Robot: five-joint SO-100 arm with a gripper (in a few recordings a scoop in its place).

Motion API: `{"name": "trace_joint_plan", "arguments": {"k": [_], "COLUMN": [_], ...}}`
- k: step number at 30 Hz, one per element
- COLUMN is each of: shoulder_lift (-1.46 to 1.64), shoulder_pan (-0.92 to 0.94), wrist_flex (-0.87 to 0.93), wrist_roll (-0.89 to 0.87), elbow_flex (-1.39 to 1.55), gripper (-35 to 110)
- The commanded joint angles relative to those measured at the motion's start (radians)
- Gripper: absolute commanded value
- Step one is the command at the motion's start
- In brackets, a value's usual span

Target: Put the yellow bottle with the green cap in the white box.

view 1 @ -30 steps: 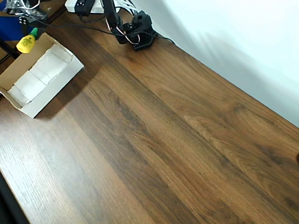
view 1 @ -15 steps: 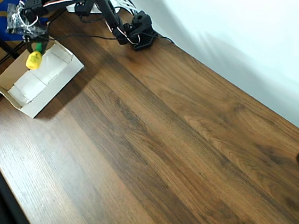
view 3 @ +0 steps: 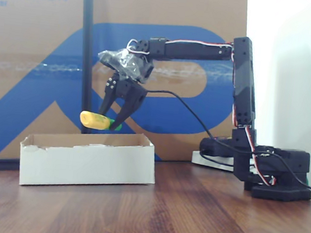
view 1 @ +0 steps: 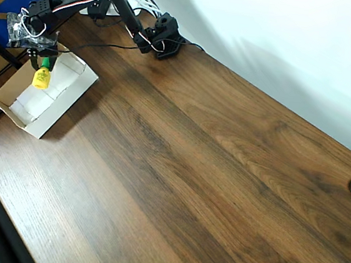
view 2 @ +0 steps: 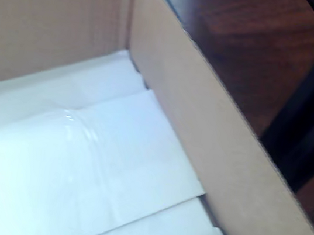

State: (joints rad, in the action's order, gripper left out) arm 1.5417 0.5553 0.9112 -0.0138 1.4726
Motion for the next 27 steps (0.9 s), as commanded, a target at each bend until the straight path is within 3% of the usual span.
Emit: {"name": "trace_joint_plan", "arguments": {"k": [1,9,15,27], "shoulder_lift": [0.106,0.213,0.295,0.554], "shoulder_pan": [0.014,0.015,0.005,-0.092], "wrist_flex": [-0.005,-0.032,-0.041,-0.028], "wrist_roll": [-0.017,-0.014,-0.017,-0.008], "elbow_flex": [0.017,0.103,0.173,0.353], "gripper": [16,20,0,0]}}
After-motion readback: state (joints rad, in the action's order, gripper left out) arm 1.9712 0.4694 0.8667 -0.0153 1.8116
